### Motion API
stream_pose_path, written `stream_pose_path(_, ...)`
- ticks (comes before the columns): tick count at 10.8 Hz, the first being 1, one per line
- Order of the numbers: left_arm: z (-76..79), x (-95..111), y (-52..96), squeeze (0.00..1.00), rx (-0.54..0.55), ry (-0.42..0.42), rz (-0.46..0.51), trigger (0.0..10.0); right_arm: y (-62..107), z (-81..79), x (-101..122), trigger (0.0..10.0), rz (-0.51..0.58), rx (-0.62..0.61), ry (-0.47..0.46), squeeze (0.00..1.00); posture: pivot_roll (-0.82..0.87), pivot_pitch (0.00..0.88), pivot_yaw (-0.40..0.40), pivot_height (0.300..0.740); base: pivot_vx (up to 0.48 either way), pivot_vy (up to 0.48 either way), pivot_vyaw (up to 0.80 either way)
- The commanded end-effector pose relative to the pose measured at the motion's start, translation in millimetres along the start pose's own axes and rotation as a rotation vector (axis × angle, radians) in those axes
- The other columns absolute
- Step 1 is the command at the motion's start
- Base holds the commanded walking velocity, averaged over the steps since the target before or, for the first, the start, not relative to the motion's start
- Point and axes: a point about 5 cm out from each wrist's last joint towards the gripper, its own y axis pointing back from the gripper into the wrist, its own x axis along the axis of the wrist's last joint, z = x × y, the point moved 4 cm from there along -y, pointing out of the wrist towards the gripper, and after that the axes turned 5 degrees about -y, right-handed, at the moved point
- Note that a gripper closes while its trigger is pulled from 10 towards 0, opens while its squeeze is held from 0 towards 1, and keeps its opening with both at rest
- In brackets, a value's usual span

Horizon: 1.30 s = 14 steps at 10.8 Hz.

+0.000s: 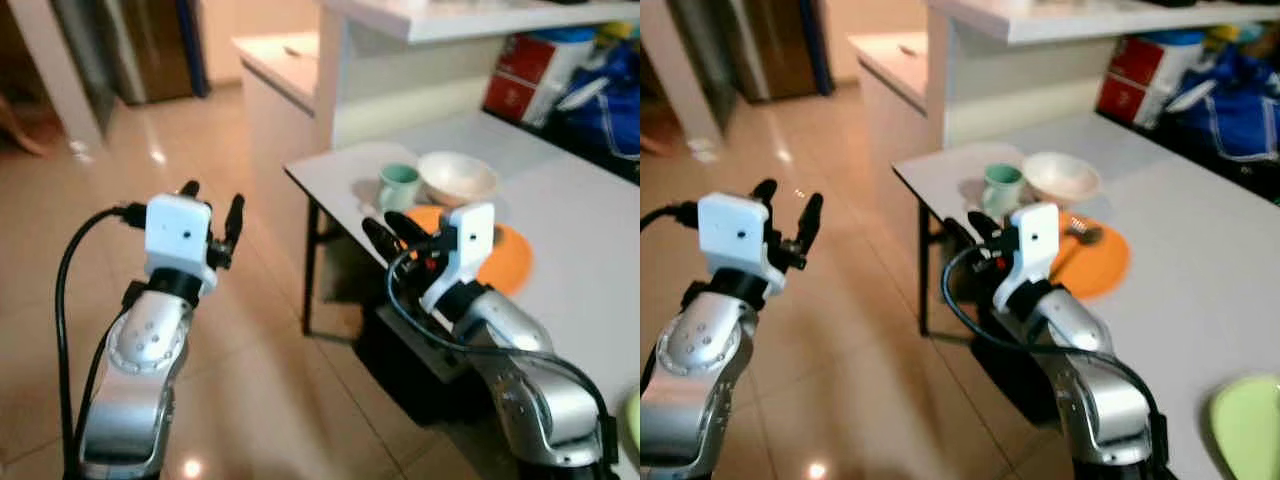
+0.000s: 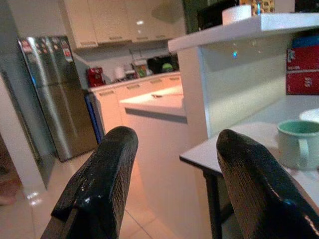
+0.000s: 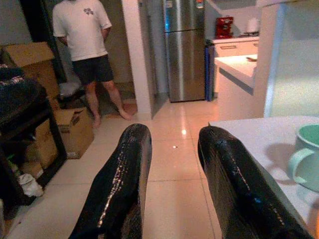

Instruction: Setting the table

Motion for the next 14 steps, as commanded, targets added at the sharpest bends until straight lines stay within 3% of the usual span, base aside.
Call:
stream_pose_path(1,1.4,-0.8,0.7,0.0,-0.022,-0.015,-0.001,10.0,0.1,3.4,3.0,10.0,0.009,-0.022,-0.014,0.0,0.0,0.0,-0.021,0.74,0.428,0.0,0.0)
stream_pose_path(4,-9.9,-10.8,5.2,0.0,0.005,-0.026,-0.029,10.0,-4.0,-1.0,4.0,10.0,0.005,-0.008,0.0,0.0,0.0,0.0,-0.022,0.74,0.425,0.0,0.0)
stream_pose_path(10,-13.2,-3.4,1.9,0.0,0.003,-0.033,-0.004,10.0,-6.7,-3.5,8.1,10.0,0.024,-0.002,0.03,0.0,0.02,0.0,-0.036,0.74,0.427,0.0,0.0)
stream_pose_path(14,-4.7,-1.7,-0.1,0.0,-0.044,-0.048,0.006,10.0,-8.4,-4.7,8.9,10.0,0.037,-0.016,0.016,0.0,0.01,0.0,-0.024,0.74,0.426,0.0,0.73)
